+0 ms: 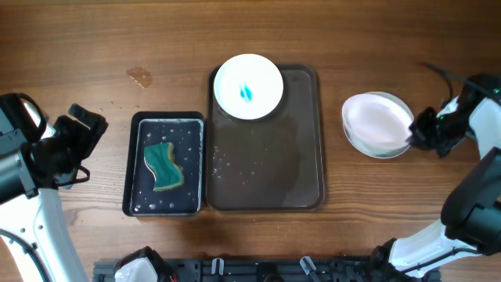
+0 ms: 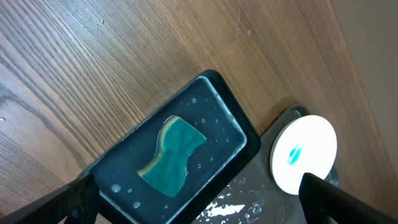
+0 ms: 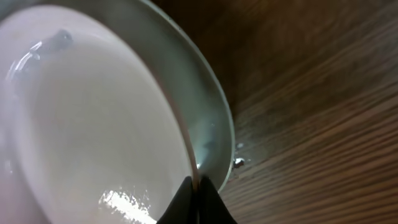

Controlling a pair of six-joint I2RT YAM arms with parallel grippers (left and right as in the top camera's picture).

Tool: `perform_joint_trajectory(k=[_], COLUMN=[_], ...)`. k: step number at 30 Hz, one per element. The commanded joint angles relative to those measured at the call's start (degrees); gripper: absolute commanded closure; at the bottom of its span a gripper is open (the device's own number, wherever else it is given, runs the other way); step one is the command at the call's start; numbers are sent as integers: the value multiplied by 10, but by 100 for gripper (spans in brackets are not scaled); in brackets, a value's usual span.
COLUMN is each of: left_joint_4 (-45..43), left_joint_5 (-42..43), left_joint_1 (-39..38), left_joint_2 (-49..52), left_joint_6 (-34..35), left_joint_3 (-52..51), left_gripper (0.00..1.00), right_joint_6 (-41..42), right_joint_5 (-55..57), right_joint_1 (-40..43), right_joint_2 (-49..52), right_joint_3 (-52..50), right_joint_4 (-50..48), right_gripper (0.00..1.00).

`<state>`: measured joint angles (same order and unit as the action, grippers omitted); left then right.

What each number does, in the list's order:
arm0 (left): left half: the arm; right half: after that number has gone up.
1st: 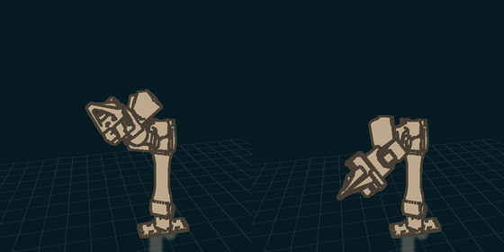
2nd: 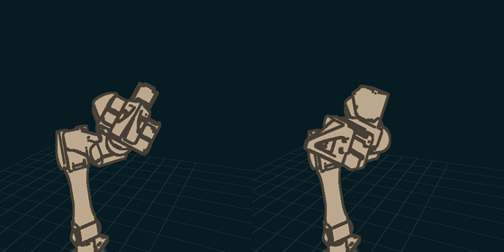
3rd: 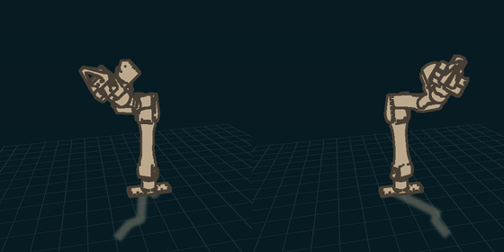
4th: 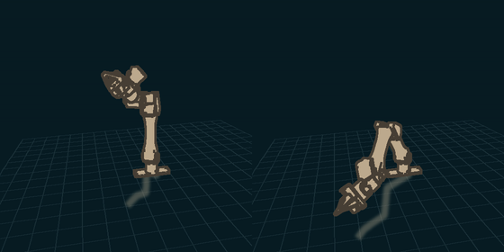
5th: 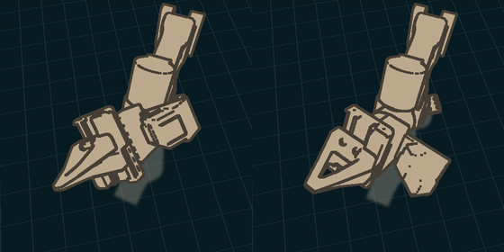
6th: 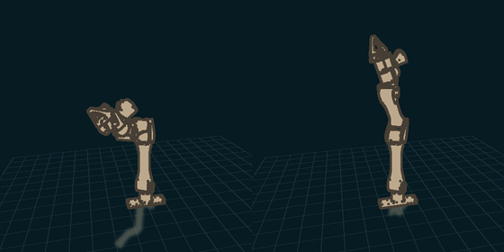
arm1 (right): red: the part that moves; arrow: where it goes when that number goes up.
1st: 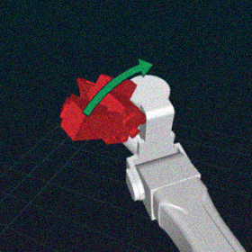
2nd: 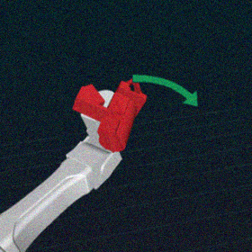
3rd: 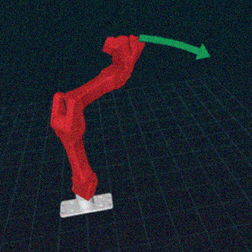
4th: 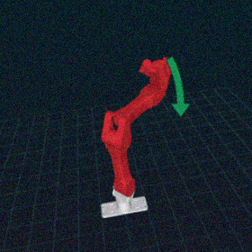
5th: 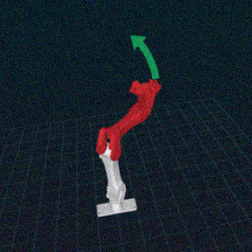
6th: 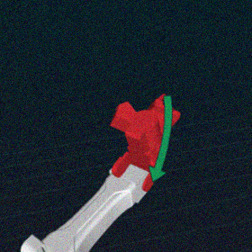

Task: Clean dirty plates on tray and stack at the side
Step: 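Stack the plate onto the first plate right of the tray, then move the right gripper to the last plate's rim on the tray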

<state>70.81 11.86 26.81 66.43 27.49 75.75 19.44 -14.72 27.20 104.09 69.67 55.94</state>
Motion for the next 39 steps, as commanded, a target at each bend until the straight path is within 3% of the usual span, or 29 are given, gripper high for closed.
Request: perform_joint_trajectory(k=[1,2,6,10,13,18,24,29,32,35,36,37,39], left_joint_4=[0,0,0,0,0,0,0,0,0,0,0,0,0], left_joint_5=[5,5,5,5,5,5,5,5,5,5,5,5,5], left_joint_1=[5,5,5,5,5,5,5,5,5,5,5,5,5], left_joint_2=[-2,-2,-2,-2,-2,-2,-2,-2,-2,-2,-2,-2,-2], left_joint_6=[-1,-1,-1,-1,-1,-1,-1,-1,-1,-1,-1,-1,-1], left_joint_3=[8,8,8,8,8,8,8,8,8,8,8,8,8], left_gripper=[0,0,0,0,0,0,0,0,0,0,0,0,0], right_joint_6=[17,15,-17,-92,-64,-74,-140,-143,-118,-88,-87,-82,-37], right_joint_5=[31,31,23,-66,-47,33,21,8,-56,-68,-67,-59,-11], right_joint_1=[-6,-6,-37,-131,-247,-419,-431,-431,-432,-435,-435,-435,-434], right_joint_2=[-3,-11,-115,-238,-265,-129,118,221,245,253,254,254,252], right_joint_3=[-9,-4,26,54,56,96,234,245,245,245,245,245,245], right_joint_4=[-13,-10,0,-10,-40,-106,-159,-242,-251,-257,-259,-256,-236], right_gripper=[72,62,48,48,43,43,48,47,57,82,83,96,96])
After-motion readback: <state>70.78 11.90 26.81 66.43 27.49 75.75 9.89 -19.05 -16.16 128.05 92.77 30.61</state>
